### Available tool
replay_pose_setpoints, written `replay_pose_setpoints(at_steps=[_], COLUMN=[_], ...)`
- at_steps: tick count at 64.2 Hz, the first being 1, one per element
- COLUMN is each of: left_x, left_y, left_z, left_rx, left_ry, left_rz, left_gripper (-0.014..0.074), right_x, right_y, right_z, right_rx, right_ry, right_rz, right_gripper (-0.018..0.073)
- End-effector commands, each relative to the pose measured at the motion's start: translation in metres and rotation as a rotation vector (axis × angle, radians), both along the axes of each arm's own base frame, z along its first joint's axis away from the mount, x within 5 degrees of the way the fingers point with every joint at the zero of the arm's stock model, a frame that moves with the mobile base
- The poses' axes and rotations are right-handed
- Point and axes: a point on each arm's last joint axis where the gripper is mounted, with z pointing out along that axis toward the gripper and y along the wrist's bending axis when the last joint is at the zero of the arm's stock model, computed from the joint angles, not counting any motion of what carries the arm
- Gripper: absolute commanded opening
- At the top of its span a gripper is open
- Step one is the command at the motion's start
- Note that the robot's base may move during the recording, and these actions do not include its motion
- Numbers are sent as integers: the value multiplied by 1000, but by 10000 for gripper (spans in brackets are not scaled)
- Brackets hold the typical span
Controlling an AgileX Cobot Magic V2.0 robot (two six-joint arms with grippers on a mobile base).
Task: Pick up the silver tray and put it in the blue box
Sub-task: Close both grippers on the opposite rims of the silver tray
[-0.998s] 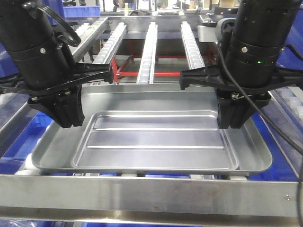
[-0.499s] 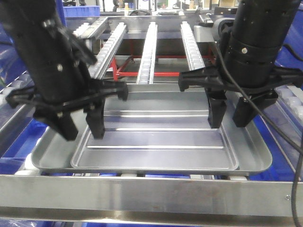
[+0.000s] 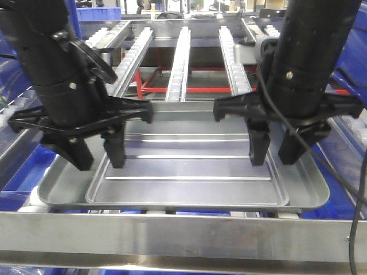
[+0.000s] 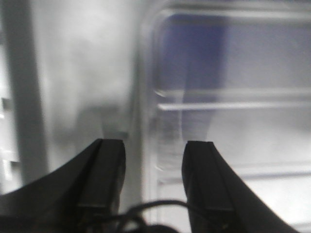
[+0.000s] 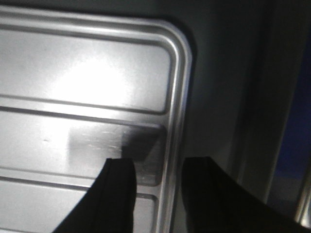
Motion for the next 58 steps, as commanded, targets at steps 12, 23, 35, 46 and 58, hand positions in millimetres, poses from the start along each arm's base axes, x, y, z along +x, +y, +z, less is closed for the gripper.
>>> replay_pose_setpoints(at_steps=[12,23,35,46,58], left_x=[5,5,7,7,7], left_y=[2,-1,-1,-2,-2], left_z=[23,22,12,8,8], left_rx=[-54,-59,-42,-41,-41], left_ry=[-72,-73,-46,-36,-36], left_rz=[19,16,19,22,22], left_gripper=[219,219,219,219,219], right_x=[6,10,11,12,13], right_y=[1,-4,-4,-4,-3], right_z=[14,11,10,7,7], right_rx=[37,33,37,36,38], right_ry=[-79,-73,-78,-75,-77], right_rz=[12,-5,-7,-7,-6], right_gripper=[363,363,363,363,363])
